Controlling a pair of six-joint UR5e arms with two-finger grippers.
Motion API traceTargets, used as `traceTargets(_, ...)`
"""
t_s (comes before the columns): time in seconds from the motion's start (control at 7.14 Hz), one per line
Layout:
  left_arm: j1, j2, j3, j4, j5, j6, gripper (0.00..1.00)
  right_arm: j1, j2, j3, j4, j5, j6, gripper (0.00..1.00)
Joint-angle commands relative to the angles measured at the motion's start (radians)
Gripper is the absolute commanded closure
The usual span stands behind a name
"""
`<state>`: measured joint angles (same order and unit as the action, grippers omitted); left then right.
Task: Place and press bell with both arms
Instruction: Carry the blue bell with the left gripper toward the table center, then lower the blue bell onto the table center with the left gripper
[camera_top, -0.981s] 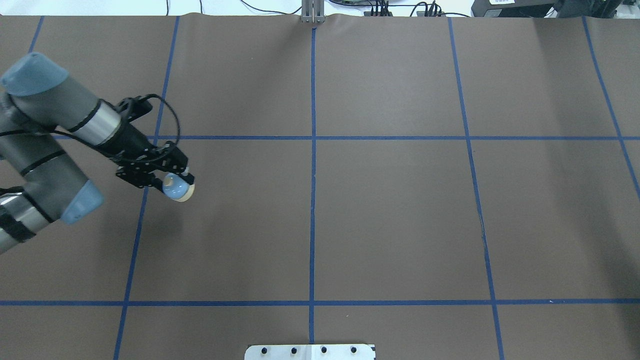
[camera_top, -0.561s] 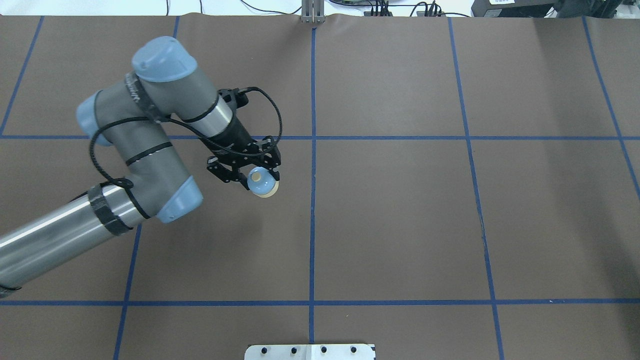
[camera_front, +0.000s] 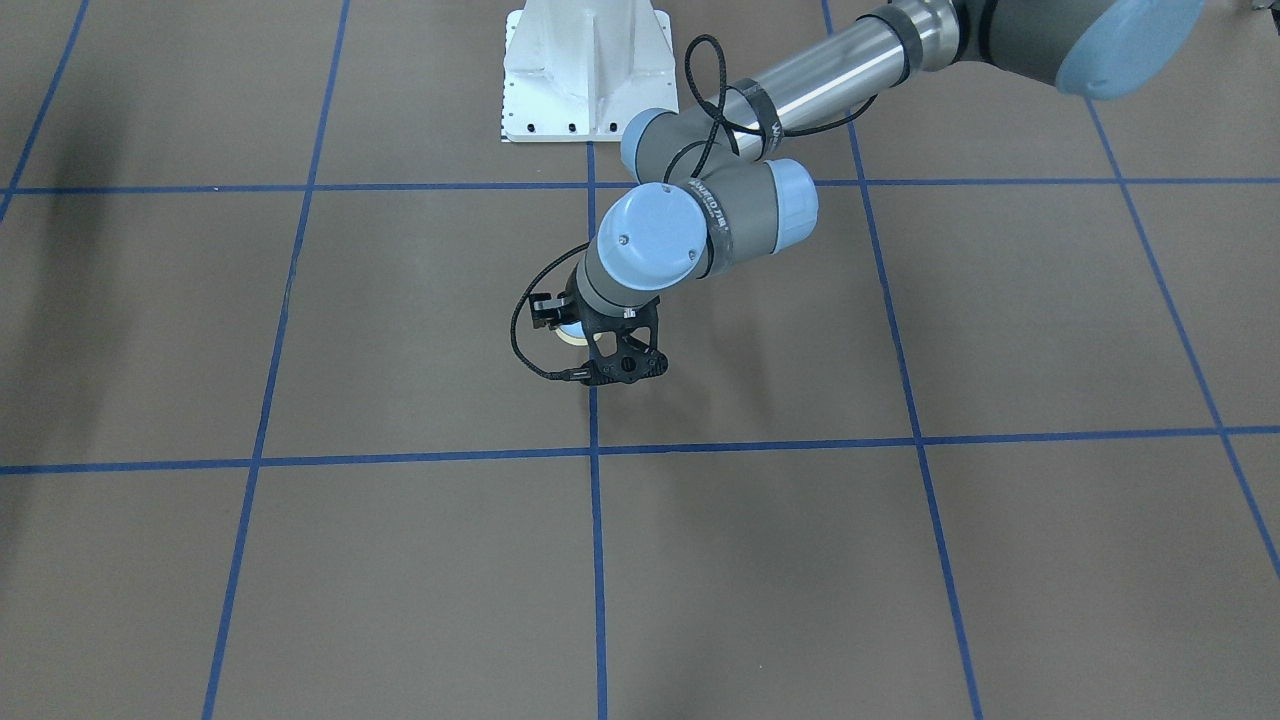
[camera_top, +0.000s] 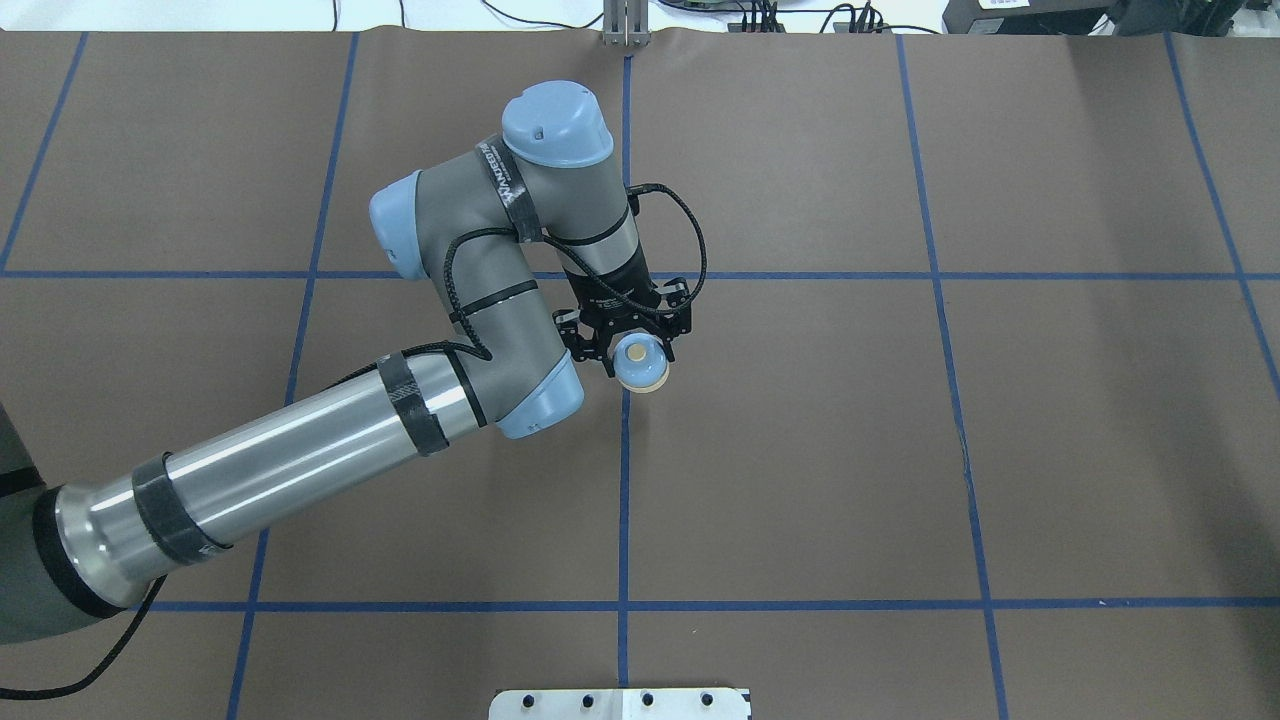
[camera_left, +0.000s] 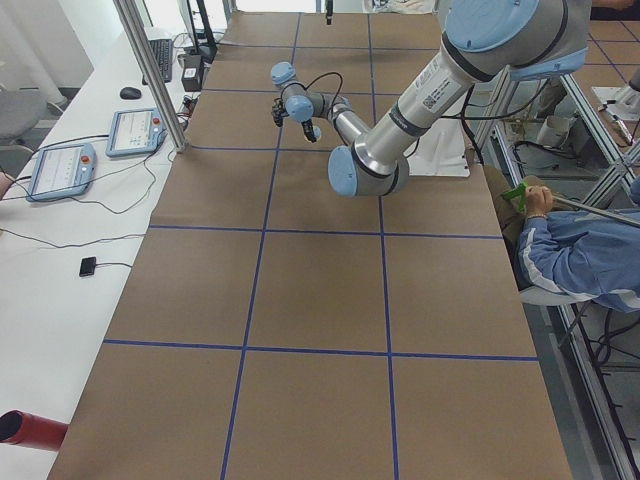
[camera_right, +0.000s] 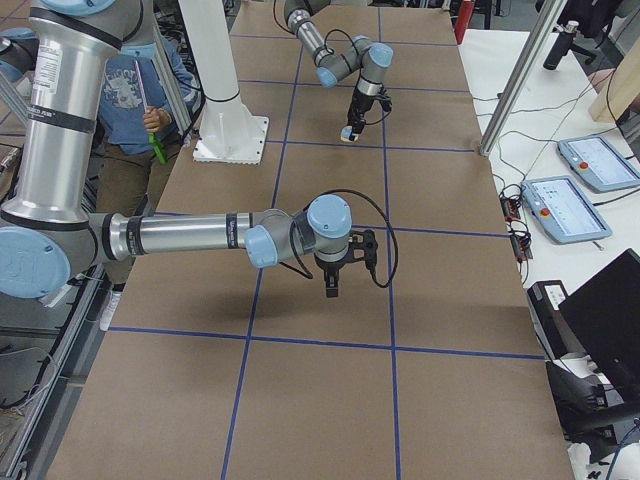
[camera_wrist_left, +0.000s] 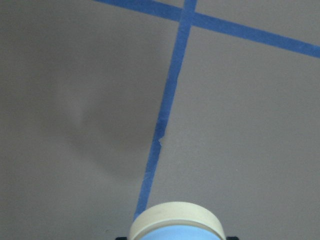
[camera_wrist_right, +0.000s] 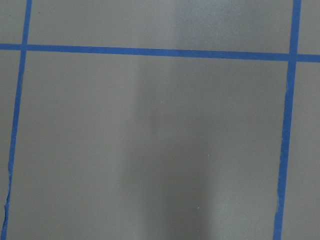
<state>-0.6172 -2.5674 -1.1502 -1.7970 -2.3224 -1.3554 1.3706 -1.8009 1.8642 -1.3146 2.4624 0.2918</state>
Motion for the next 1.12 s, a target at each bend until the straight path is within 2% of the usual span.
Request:
traceTargets(0.0, 0.007, -0.051, 0.089, 0.004, 0.015, 0.005, 1.00, -0.001, 0.000, 0.000, 0.000, 0.000, 0.001, 0.00)
traceTargets(0.98, 0.016, -0.047, 0.118, 0.054, 0.037, 0.012, 1.00, -0.008, 0.000, -0.002, 0.000, 0.000, 0.000, 0.00)
